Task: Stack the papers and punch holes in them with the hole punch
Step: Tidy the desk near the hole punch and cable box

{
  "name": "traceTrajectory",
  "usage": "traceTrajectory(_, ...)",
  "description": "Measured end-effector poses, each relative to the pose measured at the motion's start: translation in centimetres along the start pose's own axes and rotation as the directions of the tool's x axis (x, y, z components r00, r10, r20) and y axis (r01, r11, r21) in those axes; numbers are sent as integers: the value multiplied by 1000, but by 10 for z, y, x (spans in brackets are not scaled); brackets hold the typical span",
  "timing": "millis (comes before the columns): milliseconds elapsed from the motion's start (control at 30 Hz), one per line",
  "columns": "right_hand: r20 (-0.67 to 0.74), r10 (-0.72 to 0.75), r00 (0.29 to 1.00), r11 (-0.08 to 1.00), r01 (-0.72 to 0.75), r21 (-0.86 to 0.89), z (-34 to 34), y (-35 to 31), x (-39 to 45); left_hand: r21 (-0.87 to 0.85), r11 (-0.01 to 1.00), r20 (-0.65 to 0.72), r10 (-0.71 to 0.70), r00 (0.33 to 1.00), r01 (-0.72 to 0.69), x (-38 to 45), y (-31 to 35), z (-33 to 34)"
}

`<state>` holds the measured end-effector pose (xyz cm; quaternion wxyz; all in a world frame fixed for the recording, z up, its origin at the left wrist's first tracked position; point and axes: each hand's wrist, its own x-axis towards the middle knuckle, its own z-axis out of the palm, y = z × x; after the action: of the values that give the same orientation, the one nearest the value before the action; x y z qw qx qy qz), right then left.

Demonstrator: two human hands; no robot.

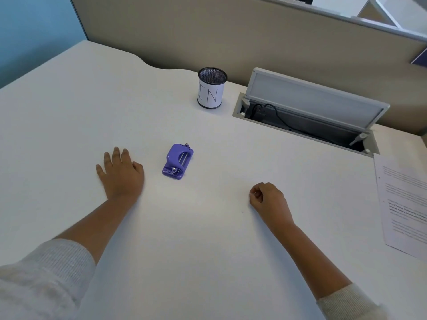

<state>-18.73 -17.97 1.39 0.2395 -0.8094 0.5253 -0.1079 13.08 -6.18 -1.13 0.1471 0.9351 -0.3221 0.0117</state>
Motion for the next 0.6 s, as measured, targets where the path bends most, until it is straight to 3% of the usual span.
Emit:
traceTrajectory(300, 92, -45, 995, 980, 61, -189, -9, -8, 11, -15, 1000, -11, -3, 1000, 3, 0, -1, 1)
traceTrajectory(600, 262, 39, 964, 931, 60, -359, -17, -30, 20, -17, 1000, -20, 0, 1000, 0, -3, 1, -2)
